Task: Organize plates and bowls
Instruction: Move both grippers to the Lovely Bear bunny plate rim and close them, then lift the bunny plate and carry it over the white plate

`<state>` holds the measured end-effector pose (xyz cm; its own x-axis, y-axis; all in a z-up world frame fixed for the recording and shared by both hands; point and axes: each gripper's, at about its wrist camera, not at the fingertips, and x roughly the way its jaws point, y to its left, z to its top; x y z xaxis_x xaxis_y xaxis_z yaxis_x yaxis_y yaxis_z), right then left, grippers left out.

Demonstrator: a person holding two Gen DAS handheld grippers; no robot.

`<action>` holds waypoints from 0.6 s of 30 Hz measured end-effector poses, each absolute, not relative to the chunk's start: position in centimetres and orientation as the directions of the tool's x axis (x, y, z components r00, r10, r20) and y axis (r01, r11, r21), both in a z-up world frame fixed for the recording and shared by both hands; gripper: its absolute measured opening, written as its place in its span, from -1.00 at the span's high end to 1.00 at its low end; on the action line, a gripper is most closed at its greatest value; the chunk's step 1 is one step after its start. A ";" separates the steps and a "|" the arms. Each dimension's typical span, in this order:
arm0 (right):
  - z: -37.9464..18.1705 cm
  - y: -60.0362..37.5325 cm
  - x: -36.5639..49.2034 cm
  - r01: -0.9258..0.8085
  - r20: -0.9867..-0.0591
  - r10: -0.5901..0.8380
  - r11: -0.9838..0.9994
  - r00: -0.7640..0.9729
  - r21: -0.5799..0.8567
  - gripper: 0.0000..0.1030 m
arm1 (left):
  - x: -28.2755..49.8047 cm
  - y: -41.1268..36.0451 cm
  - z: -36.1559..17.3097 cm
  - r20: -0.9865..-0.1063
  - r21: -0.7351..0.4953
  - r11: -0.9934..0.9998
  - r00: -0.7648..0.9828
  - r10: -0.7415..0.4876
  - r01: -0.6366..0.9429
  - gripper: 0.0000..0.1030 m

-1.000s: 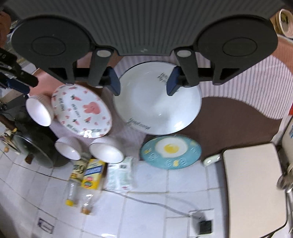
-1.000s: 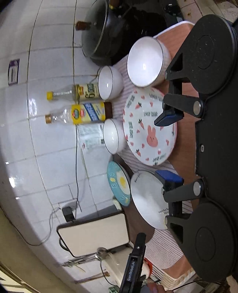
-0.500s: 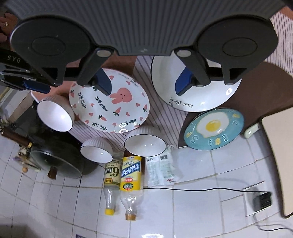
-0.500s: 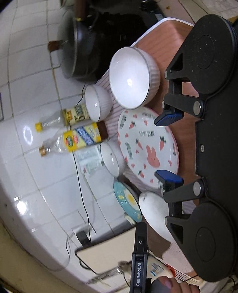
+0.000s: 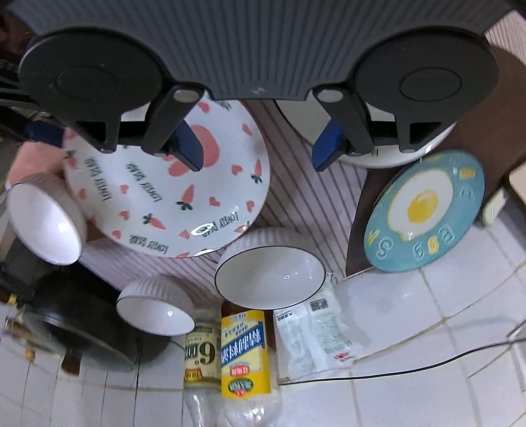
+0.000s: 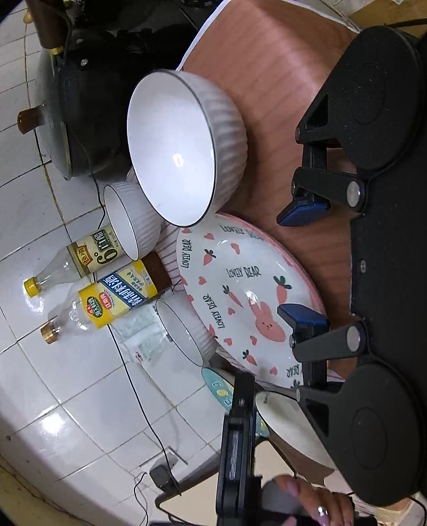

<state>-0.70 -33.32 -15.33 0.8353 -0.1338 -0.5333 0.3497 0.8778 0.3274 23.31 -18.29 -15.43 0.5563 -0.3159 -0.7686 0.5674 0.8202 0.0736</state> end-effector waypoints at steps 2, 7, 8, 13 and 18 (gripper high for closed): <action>-15.4 -33.3 -0.4 0.363 -0.534 -0.148 0.874 0.832 0.324 -0.11 | 24.2 -19.1 -16.1 -0.781 0.086 0.803 0.540 -0.313 0.590 -0.33; -15.5 -33.7 0.3 0.404 -0.546 -0.176 0.852 0.819 0.332 0.01 | 26.3 -20.6 -17.1 -0.813 0.091 0.788 0.503 -0.295 0.609 -0.14; -15.5 -33.8 0.4 0.409 -0.546 -0.180 0.849 0.818 0.333 0.07 | 26.8 -20.7 -17.3 -0.821 0.079 0.792 0.490 -0.293 0.606 -0.11; -15.6 -34.4 0.7 0.437 -0.557 -0.192 0.829 0.808 0.348 0.48 | 28.7 -20.4 -18.1 -0.853 0.002 0.808 0.423 -0.306 0.590 0.54; -15.7 -34.8 1.0 0.455 -0.568 -0.182 0.802 0.803 0.386 0.55 | 29.1 -19.8 -18.2 -0.852 -0.058 0.808 0.393 -0.346 0.586 0.62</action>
